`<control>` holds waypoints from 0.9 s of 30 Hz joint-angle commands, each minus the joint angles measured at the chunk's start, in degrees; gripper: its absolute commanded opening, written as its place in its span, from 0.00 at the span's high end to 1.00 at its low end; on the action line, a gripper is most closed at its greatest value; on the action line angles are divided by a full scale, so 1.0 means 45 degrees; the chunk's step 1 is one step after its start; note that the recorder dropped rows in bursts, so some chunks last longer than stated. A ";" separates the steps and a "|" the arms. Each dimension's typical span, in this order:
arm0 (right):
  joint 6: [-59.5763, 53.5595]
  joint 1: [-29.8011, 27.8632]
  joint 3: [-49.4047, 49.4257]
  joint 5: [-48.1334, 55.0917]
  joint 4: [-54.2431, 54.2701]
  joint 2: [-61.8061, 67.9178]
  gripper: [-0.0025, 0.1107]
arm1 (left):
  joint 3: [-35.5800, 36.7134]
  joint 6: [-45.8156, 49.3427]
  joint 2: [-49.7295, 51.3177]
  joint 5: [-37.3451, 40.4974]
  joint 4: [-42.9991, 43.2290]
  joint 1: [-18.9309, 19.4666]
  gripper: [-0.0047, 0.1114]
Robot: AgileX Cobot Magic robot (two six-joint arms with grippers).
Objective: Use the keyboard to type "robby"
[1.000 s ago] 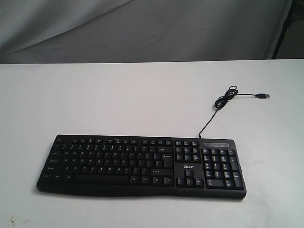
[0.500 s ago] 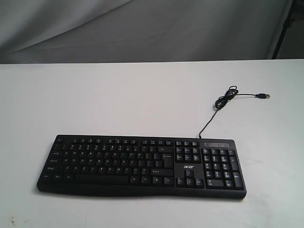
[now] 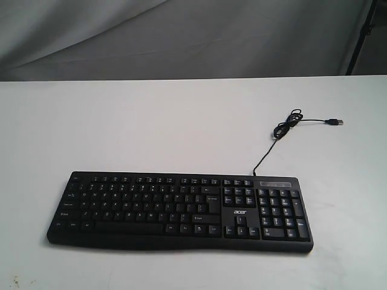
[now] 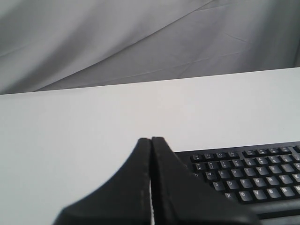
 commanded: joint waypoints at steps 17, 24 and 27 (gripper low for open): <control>0.3862 -0.0265 0.0042 0.4074 -0.7914 -0.0441 0.98 | 0.0055 -0.0035 -0.0044 -0.0068 0.0061 -0.0081 0.96; 0.4431 -0.0265 0.0042 0.4423 -0.9639 -0.0441 0.98 | 0.0055 -0.0035 -0.0044 -0.0068 0.0061 -0.0081 0.96; 0.4034 -0.0265 0.0042 0.4431 -0.9972 -0.0441 0.98 | 0.0055 -0.0035 -0.0044 -0.0068 0.0061 -0.0081 0.96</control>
